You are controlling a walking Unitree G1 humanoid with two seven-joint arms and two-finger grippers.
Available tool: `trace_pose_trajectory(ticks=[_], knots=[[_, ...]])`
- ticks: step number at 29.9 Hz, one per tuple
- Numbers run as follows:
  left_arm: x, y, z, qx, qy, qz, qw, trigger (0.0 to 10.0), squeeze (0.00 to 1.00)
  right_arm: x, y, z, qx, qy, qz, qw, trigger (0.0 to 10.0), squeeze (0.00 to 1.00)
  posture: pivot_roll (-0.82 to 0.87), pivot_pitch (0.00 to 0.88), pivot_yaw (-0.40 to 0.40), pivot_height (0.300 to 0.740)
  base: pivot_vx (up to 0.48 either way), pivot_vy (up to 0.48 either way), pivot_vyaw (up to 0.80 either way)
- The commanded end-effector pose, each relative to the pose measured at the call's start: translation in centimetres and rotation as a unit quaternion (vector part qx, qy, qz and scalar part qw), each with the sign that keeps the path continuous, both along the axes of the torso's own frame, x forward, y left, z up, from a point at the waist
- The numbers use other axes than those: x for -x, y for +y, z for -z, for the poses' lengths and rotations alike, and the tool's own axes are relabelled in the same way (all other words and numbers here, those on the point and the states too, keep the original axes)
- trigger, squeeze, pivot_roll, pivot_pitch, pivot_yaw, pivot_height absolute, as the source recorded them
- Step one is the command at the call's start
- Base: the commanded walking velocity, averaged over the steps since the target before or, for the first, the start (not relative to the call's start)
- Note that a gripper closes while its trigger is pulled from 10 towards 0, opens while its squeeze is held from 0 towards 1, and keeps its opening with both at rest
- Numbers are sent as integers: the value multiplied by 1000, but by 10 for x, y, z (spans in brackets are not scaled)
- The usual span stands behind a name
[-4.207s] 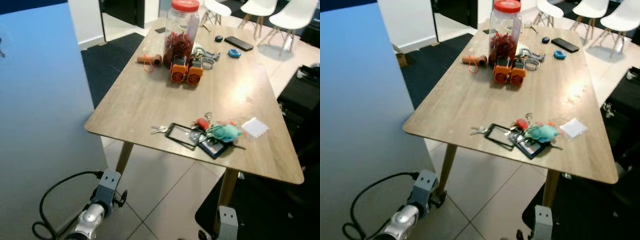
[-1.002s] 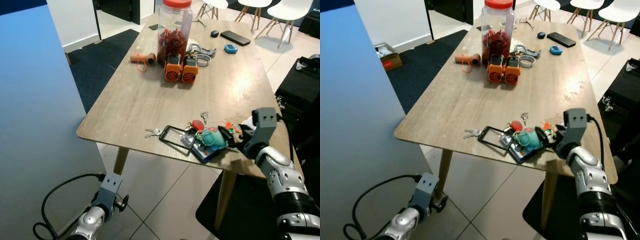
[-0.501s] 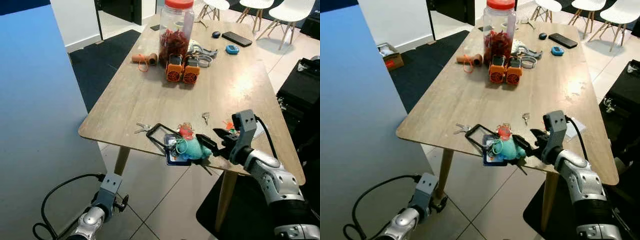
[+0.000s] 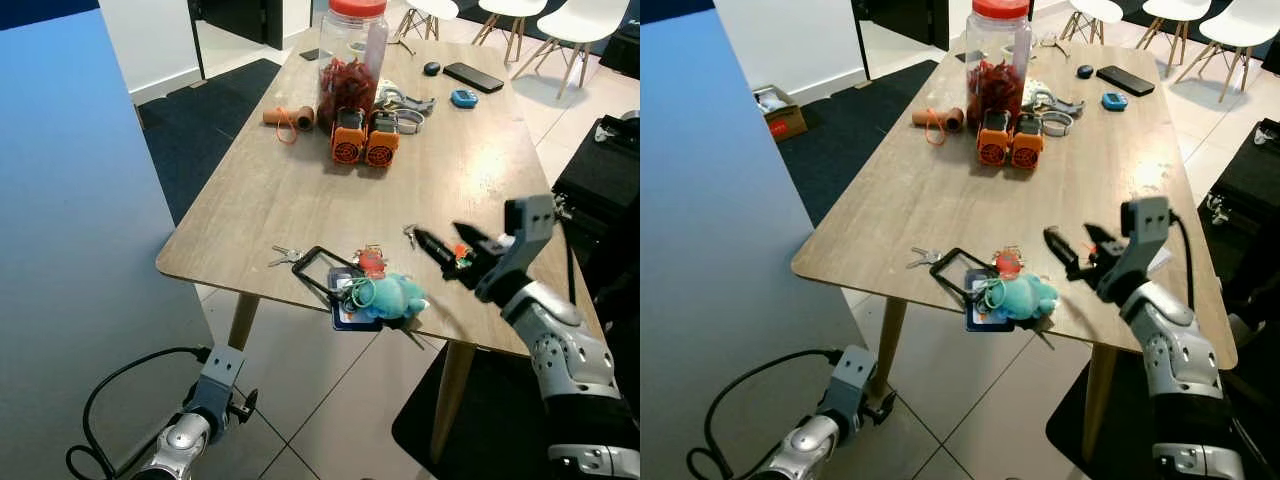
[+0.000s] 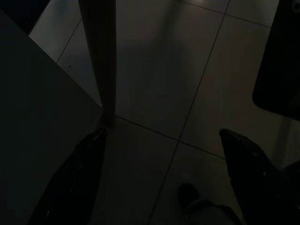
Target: Hang keys on a hook
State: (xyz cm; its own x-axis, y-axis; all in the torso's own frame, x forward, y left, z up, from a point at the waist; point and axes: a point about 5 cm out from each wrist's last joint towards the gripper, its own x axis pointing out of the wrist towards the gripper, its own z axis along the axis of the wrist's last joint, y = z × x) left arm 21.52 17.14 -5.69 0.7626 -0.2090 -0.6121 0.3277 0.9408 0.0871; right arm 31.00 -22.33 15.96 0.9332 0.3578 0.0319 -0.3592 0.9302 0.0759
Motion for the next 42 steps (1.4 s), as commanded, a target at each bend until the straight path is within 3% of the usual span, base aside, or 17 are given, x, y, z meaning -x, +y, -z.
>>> trace_pose_trajectory(ticks=[1,5,7,13,28,29,30,36,37,38,39,42], knots=[[3,3,2,-3,4,1,1000,10000,0,3,4,5,48,-2,-20,999,10000,0,63,44,-17,740,0,0,0],[3,3,2,-2,3,-1,1000,10000,0,15,14,5,74,-2,-110,991,10000,0,69,42,-22,740,0,0,0],[3,3,2,-2,3,-1,1000,10000,0,15,14,5,74,-2,-110,991,10000,0,69,42,-22,740,0,0,0],[4,4,2,-3,5,-1,1000,10000,0,24,6,7,207,-43,-134,968,10000,0,60,38,-21,740,0,0,0],[4,1,2,-1,2,2,1000,10000,0,26,2,29,213,-26,-116,970,10000,0,61,47,-20,740,0,0,0],[4,1,2,-2,2,2,1000,10000,0,27,5,30,197,-33,-118,973,10000,745,63,49,-21,740,0,0,0],[4,1,2,-3,2,2,1000,10000,0,28,10,30,177,-39,-124,976,10000,1000,66,52,-22,740,0,0,0],[5,3,3,-6,2,0,1000,10000,0,30,21,32,154,-55,-138,977,10000,1000,68,53,-21,740,0,0,0],[6,3,3,-6,2,0,1000,10000,0,31,24,34,153,-56,-147,976,10000,137,67,53,-21,740,0,0,0],[6,3,3,-6,2,0,1000,10000,0,31,24,34,153,-56,-147,976,10000,137,67,53,-21,740,0,0,0],[6,4,3,-7,3,-1,1000,10000,0,31,31,37,152,-54,-160,974,10000,0,66,53,-21,740,0,0,0],[6,4,3,-7,2,0,1000,10000,0,32,38,43,152,-49,-170,972,10000,0,67,53,-22,740,0,0,0]])
